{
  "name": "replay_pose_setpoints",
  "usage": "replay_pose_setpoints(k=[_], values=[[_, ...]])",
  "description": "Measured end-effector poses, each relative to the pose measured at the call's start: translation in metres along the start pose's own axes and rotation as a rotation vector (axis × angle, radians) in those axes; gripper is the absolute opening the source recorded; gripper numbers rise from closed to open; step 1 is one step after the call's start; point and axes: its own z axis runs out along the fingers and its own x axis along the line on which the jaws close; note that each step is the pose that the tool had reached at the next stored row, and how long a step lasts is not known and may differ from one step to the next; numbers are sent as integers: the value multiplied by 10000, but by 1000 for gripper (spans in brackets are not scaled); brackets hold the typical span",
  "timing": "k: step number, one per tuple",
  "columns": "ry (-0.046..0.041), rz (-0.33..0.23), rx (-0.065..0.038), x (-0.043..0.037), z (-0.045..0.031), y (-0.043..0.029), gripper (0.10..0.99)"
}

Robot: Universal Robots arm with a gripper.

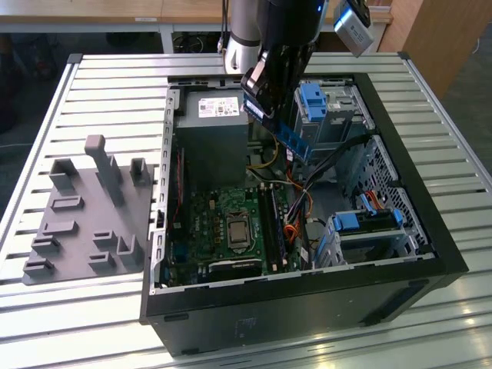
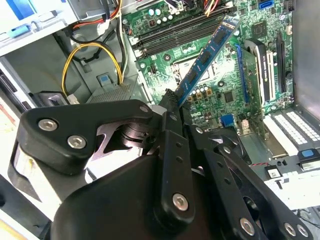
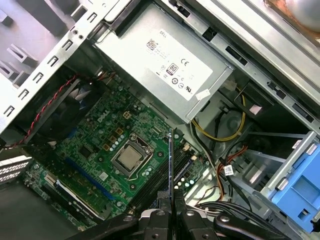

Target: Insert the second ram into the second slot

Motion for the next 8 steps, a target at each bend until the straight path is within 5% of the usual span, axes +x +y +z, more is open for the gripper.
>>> replay_pose_setpoints(k=[8], values=[[-10,279,4,0,0,0,141]])
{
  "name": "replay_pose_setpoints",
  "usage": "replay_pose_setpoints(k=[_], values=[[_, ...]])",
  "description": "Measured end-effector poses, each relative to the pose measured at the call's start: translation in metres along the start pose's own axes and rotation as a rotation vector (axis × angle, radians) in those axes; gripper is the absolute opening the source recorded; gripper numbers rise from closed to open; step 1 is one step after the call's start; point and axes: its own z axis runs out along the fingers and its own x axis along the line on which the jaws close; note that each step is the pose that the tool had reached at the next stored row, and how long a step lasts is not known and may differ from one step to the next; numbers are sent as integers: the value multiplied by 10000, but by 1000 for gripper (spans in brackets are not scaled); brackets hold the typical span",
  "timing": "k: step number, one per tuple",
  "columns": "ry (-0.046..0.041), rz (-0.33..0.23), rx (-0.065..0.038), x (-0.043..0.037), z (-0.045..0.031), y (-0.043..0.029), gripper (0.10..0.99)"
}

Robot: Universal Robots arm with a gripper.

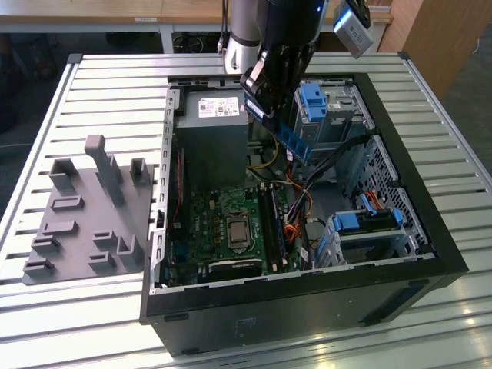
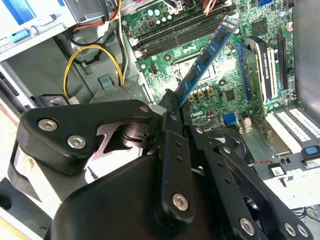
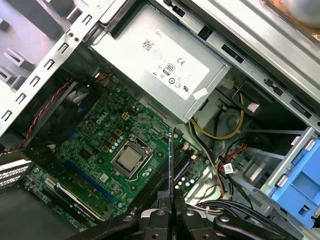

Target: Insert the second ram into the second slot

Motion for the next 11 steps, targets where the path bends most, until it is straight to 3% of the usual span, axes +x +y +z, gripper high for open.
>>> replay_pose_setpoints(k=[11], values=[[-15,400,5,1,1,1,141]])
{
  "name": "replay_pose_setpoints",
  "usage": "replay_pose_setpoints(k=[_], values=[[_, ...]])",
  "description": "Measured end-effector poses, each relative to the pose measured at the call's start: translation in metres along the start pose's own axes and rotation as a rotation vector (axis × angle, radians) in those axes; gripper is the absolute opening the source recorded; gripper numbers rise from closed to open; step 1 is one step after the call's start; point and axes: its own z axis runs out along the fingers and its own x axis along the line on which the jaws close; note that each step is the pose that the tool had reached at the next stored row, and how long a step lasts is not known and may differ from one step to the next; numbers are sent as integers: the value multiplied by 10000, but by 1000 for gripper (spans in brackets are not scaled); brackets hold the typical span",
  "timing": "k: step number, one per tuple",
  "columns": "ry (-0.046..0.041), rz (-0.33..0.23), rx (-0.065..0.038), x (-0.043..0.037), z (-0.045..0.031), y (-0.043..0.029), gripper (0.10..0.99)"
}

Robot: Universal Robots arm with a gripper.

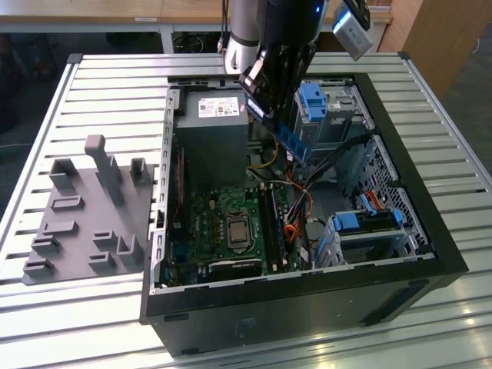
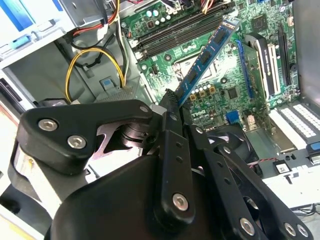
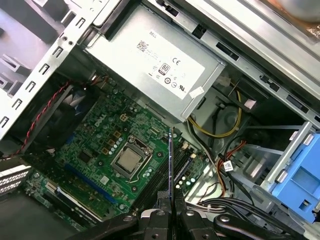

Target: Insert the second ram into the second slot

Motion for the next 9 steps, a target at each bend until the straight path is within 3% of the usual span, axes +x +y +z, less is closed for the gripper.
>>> replay_pose_setpoints(k=[9], values=[[-16,573,16,1,1,0,141]])
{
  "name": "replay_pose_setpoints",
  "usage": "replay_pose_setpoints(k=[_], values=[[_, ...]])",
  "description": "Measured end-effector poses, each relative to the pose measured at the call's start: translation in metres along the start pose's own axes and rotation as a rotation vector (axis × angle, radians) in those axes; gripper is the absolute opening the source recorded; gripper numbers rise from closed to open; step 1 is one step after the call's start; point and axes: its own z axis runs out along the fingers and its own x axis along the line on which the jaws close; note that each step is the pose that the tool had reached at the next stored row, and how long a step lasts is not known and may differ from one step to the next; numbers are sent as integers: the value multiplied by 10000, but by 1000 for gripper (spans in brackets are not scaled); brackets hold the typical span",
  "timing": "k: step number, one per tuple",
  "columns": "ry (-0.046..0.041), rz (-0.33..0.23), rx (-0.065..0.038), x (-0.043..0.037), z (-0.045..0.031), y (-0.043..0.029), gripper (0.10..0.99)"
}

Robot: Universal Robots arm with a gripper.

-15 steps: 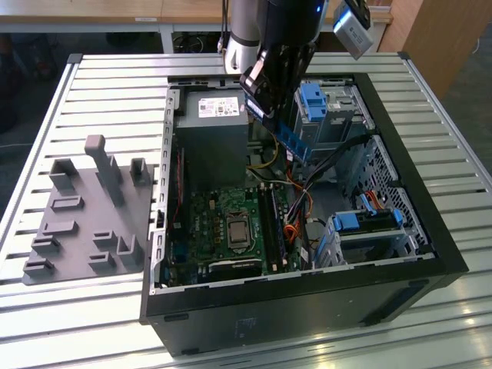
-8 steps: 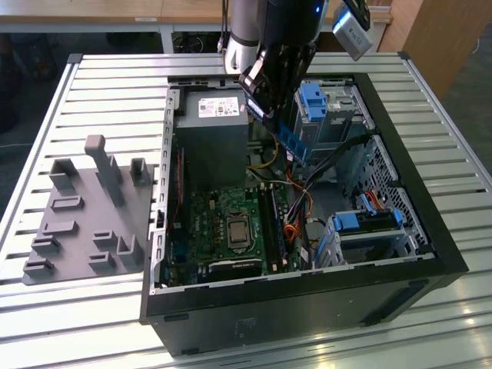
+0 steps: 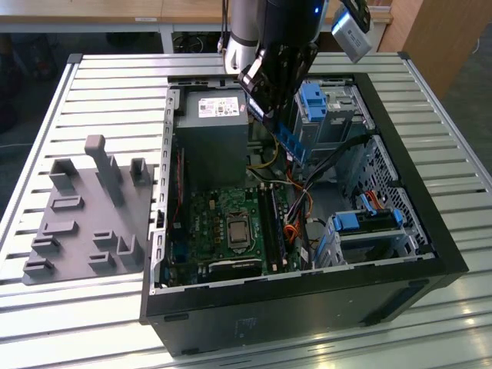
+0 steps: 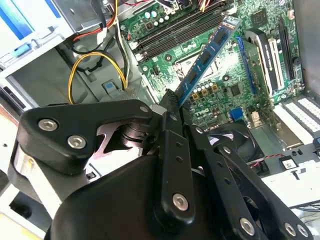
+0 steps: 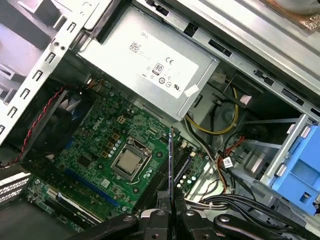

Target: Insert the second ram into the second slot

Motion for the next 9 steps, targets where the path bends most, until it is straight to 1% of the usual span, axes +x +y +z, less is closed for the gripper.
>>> replay_pose_setpoints(k=[9], values=[[-24,1213,49,0,4,0,141]])
